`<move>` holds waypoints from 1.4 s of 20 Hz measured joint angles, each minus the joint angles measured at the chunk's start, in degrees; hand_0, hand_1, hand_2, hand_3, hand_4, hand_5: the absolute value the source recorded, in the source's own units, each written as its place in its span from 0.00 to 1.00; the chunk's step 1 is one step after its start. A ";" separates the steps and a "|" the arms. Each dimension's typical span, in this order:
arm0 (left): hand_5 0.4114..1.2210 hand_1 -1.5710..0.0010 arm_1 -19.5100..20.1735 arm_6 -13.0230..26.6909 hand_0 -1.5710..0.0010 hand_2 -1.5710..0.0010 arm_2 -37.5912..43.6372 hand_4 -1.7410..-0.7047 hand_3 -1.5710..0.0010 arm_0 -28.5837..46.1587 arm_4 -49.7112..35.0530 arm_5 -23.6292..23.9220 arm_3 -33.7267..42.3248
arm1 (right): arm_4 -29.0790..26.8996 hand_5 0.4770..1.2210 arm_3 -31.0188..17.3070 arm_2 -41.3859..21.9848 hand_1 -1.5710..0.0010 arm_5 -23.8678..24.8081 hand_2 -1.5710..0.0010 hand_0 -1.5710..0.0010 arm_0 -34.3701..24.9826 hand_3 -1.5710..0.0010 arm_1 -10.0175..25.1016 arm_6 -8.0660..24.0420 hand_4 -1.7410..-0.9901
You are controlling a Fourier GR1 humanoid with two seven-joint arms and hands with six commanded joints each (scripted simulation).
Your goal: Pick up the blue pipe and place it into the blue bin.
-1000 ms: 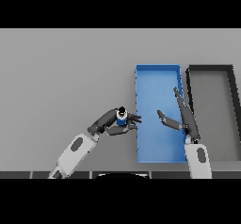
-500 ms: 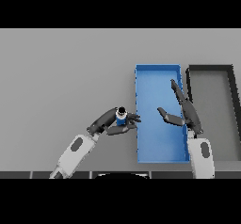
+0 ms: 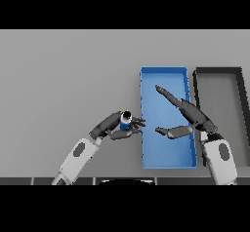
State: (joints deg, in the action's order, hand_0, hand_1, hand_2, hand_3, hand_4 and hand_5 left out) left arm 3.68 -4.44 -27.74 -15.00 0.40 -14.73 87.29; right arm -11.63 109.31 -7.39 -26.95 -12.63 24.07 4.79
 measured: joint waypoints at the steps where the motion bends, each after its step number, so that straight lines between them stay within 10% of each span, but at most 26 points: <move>1: 1.00 0.00 -0.24 -0.22 0.00 0.00 -0.16 0.26 0.00 0.03 0.50 -0.24 0.04 | -0.28 0.07 0.47 -1.35 1.00 -0.68 1.00 1.00 -1.14 1.00 -0.36 0.95 0.66; 7: 1.00 0.00 -2.22 1.35 0.00 0.00 0.39 0.26 0.00 -0.60 2.10 -0.61 0.62 | -5.28 0.07 0.92 -6.05 1.00 -3.45 1.00 1.00 -6.90 1.00 -1.33 9.38 0.68; 19: 1.00 0.00 -4.05 0.11 0.00 0.00 2.53 0.27 0.00 -0.28 2.14 -5.98 -1.04 | -4.36 0.05 -8.62 -13.52 0.93 -8.06 0.92 0.98 -18.62 0.97 -9.52 14.38 0.69; 22: 1.00 0.00 -4.37 2.29 0.00 0.03 3.57 0.14 0.27 0.11 1.70 -6.40 -1.12 | -4.06 0.06 -10.98 -14.08 0.58 -9.15 0.58 0.60 -20.54 0.68 -10.80 14.26 0.48; 25: 1.00 0.00 -4.48 2.96 0.00 0.01 4.53 0.07 0.22 -0.02 1.55 -6.39 -0.52 | -2.86 0.17 -12.25 -14.30 0.30 -9.34 0.30 0.31 -21.58 0.43 -11.65 13.49 0.27; 28: 1.00 0.00 -5.27 2.06 0.00 0.01 4.02 0.04 0.15 0.61 1.90 -6.52 0.08 | -5.67 0.53 -12.21 -14.20 0.15 -8.91 0.15 0.16 -20.41 0.22 -13.89 13.07 0.35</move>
State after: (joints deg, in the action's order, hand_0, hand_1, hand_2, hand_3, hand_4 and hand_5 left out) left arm -1.60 -2.39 -23.72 -14.39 2.30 -21.25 87.37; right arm -17.30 97.10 -21.59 -35.86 -33.04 10.19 17.87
